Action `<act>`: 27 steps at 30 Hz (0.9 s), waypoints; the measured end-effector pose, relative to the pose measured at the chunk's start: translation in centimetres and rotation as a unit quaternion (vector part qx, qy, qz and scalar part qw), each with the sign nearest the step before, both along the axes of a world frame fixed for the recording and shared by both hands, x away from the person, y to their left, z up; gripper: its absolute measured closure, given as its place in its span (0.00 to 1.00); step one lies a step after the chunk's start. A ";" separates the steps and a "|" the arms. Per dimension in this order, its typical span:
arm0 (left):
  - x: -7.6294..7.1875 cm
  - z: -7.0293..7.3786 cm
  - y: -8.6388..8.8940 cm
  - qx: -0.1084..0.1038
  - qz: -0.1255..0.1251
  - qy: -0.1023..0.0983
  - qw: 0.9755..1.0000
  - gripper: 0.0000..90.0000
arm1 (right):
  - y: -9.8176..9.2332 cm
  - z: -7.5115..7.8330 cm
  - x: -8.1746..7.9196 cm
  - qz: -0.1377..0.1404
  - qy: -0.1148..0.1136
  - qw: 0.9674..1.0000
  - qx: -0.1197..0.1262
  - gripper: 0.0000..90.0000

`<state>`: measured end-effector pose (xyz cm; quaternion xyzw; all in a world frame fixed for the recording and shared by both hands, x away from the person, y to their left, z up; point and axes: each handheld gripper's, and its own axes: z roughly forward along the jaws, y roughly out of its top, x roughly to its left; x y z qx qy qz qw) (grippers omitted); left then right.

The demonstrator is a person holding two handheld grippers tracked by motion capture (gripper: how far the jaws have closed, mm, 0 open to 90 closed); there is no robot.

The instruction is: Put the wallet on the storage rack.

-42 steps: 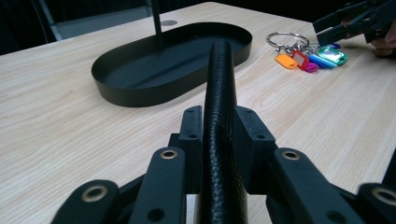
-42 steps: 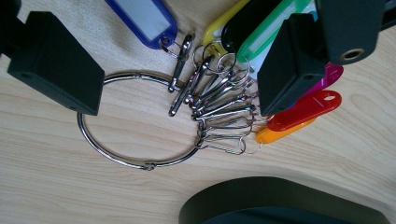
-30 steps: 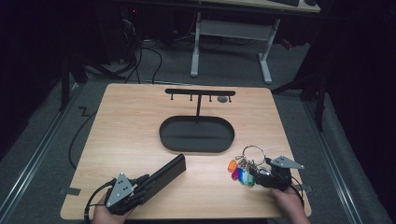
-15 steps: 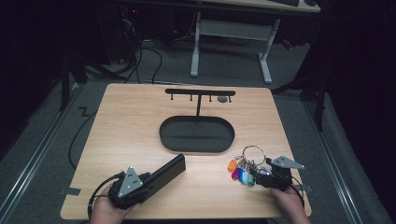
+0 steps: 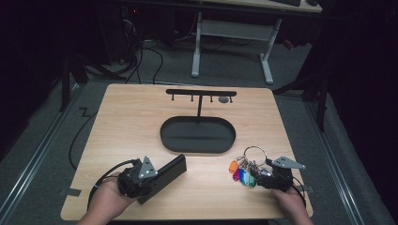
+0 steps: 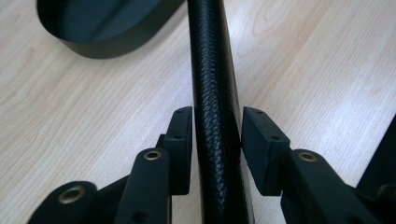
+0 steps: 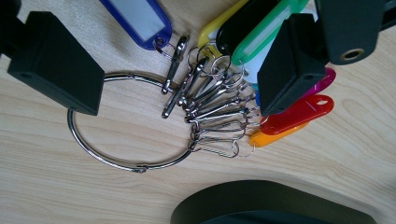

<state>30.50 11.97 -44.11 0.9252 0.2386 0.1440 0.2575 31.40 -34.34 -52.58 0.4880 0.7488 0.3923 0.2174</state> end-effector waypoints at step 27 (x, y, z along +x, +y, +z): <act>3.3 1.5 -2.4 0.085 -0.008 0.101 0.991 0.83 | 0.1 -0.1 0.0 0.001 0.007 1.000 -0.002 0.17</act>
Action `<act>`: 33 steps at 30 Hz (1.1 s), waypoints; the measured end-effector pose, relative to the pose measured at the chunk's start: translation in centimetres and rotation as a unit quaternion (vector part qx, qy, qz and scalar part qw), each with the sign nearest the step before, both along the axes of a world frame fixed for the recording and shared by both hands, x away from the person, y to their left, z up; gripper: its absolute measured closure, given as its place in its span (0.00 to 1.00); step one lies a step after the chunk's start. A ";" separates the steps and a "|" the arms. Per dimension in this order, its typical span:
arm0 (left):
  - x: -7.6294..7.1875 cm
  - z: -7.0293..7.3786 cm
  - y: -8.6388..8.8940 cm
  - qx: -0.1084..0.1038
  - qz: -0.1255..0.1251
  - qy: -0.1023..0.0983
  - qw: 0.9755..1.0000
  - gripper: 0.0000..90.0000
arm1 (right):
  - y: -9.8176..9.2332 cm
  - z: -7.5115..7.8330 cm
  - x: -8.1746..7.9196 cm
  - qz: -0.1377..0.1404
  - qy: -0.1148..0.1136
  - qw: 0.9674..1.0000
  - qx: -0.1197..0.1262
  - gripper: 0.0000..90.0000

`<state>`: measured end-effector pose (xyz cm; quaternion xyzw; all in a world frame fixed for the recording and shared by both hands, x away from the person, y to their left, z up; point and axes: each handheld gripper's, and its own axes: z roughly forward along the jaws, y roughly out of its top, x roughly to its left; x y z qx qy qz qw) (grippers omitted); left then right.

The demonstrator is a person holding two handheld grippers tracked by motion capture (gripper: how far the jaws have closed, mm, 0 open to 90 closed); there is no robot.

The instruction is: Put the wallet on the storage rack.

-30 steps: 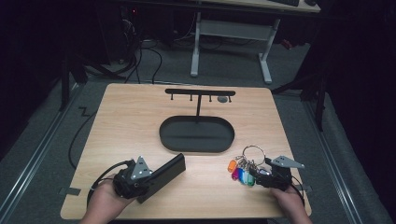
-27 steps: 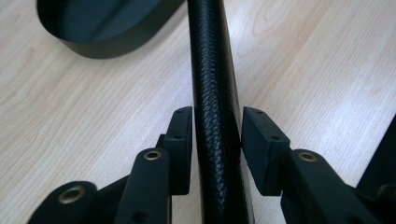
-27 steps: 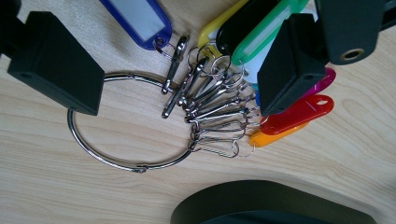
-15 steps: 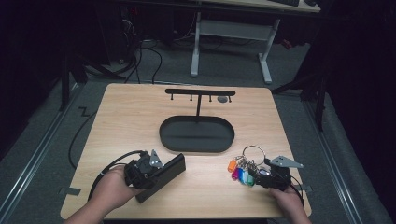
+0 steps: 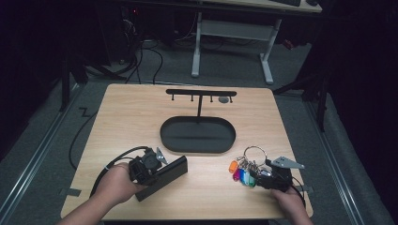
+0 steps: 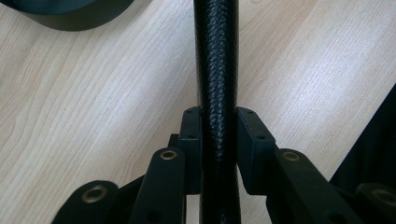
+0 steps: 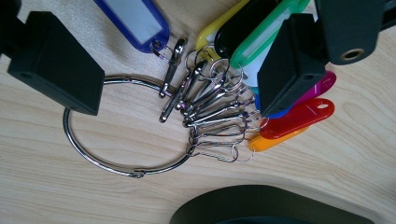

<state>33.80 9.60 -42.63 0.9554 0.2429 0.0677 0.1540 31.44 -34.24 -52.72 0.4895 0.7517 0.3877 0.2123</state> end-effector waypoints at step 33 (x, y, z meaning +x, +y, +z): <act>3.4 3.9 -5.2 -0.044 -0.146 -0.150 0.977 0.84 | -0.1 0.0 0.0 -0.002 0.003 1.000 0.002 0.16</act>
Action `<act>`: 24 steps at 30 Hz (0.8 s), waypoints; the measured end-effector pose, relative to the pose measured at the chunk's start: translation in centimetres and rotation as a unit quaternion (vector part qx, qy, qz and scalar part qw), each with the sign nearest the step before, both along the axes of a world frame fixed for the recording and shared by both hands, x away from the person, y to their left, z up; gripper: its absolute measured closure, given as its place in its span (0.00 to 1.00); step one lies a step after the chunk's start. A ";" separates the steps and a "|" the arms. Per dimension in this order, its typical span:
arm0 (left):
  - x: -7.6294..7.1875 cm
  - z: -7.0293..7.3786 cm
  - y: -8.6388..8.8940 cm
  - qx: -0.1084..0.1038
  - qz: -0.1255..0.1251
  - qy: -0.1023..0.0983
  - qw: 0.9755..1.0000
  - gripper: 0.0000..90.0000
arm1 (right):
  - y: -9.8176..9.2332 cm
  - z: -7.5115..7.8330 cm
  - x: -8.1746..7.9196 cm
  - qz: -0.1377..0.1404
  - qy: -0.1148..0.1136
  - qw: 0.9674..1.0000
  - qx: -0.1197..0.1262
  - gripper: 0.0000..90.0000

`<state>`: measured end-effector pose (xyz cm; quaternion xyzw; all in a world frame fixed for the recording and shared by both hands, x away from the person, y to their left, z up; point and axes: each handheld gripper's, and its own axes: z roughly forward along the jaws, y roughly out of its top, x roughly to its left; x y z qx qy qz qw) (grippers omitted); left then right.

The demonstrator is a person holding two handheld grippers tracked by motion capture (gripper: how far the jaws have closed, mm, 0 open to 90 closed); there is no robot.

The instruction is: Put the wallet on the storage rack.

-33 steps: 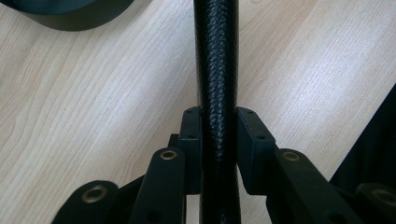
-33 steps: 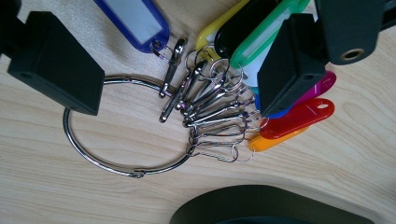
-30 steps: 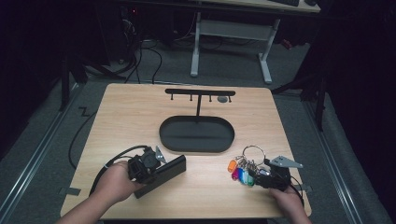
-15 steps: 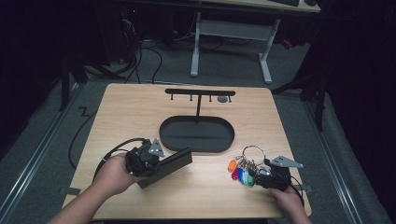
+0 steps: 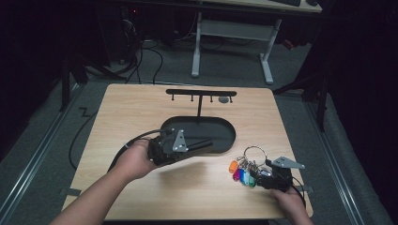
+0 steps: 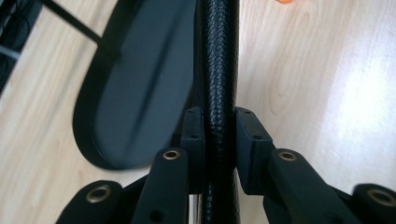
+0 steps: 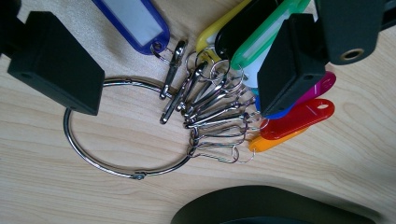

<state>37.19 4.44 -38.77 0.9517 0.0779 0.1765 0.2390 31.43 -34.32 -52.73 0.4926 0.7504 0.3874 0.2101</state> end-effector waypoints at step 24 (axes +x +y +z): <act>6.2 -2.7 -5.3 0.080 -0.058 -0.148 0.984 0.84 | -0.3 0.0 -0.2 -0.004 0.002 1.000 0.011 0.17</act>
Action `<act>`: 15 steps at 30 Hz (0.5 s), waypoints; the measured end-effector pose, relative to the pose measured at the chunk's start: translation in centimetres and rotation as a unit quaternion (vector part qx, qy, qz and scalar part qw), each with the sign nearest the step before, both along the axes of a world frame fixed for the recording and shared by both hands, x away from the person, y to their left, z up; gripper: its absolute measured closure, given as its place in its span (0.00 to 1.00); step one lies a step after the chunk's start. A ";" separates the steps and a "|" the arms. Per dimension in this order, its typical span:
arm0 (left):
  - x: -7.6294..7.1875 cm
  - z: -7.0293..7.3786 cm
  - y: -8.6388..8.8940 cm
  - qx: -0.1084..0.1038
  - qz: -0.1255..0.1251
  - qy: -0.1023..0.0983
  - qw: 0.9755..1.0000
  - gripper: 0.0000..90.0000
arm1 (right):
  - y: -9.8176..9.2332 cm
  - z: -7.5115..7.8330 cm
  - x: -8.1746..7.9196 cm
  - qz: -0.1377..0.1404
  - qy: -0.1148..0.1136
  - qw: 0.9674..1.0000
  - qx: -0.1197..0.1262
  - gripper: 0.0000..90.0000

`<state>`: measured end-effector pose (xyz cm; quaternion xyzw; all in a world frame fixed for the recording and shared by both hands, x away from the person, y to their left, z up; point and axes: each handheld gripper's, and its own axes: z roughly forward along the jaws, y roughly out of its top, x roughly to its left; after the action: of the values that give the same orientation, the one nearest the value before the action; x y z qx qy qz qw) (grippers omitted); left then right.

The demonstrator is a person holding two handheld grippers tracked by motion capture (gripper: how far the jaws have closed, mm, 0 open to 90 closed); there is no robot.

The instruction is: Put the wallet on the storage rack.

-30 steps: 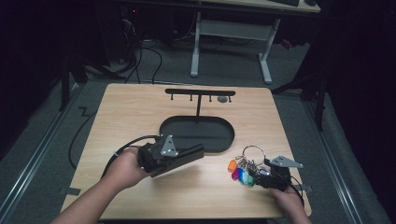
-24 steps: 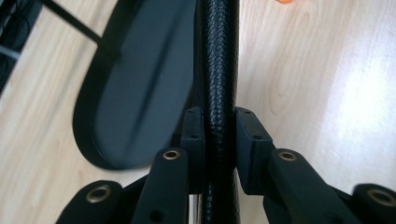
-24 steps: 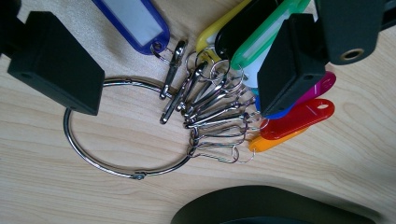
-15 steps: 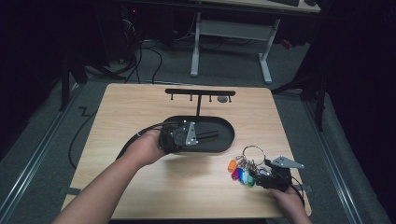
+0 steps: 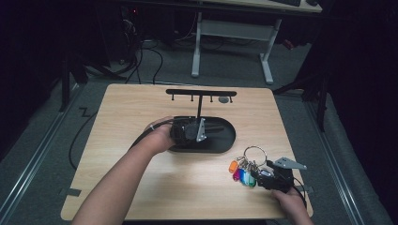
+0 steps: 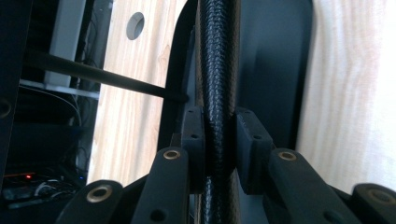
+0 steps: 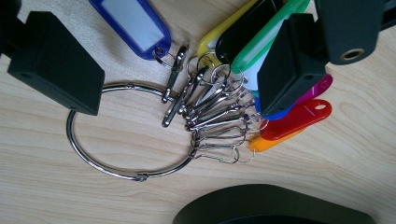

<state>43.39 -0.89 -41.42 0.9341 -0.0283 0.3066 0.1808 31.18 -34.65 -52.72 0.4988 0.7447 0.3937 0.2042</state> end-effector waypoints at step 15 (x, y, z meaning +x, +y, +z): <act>2.2 -3.5 -1.6 0.022 -0.004 -0.044 0.999 0.85 | 0.1 0.0 0.0 0.005 0.006 1.000 0.001 0.17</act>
<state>45.61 -2.52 -44.90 0.9231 -0.0466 0.3464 0.1602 31.22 -34.57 -52.74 0.4974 0.7481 0.3925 0.1972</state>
